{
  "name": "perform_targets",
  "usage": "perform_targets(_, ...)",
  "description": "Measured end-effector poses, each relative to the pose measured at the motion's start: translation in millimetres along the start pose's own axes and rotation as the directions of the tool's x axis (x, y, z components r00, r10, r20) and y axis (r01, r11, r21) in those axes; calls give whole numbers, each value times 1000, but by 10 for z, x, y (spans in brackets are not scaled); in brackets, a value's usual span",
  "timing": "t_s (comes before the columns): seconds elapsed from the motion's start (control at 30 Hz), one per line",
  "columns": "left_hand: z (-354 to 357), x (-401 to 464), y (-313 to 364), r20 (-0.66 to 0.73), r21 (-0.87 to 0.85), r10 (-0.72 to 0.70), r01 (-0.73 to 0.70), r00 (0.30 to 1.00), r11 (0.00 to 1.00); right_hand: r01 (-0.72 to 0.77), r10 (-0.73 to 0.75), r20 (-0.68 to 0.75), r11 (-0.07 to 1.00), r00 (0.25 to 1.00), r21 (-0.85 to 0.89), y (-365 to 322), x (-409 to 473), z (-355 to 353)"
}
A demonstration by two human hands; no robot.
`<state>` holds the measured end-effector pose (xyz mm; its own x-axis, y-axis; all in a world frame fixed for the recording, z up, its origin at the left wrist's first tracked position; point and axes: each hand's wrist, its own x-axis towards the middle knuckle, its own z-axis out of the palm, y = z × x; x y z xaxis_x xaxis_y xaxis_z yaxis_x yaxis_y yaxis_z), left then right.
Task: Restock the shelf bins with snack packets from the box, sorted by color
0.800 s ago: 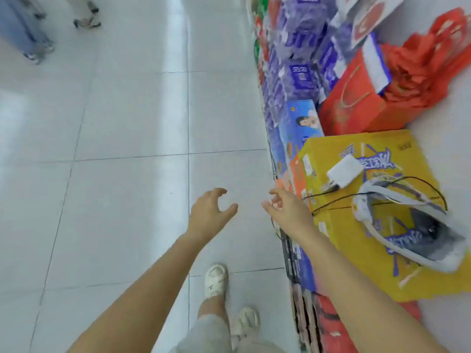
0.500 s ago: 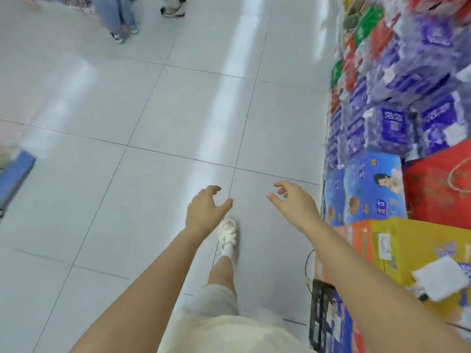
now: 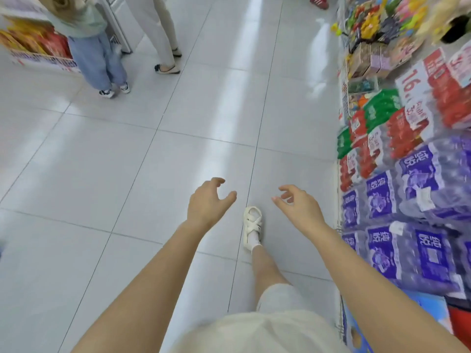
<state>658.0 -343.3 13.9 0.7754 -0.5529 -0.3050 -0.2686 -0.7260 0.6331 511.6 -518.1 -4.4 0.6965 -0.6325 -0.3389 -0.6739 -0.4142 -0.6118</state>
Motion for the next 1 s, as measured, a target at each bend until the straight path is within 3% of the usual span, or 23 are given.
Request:
perform_targets(0.17,-343,1818,581,32,43,-31,29,999,999,36,-31,86,998,996,-58,-498,1815,-539)
perform_targets(0.33,-789,3422,1030,29,53,-67,66,997,996,60,-55,82,996,995,-61,-1125,3532,-1037)
perform_targets(0.57,-1429,5865,1205,-56,44,-94,97,994,994,150,-139,135,986,981,-73,-2004,6133,-1165)
perform_targets(0.77,-2127,8209,1597,-45,2,-131,131,990,991,112,-98,140,990,985,-91,-2840,8336,-1557)
perform_targets(1.0,-2595,10840,2374,-42,-106,-111,106,993,989,57,-58,19,998,998,38,-3523,10718,-2241)
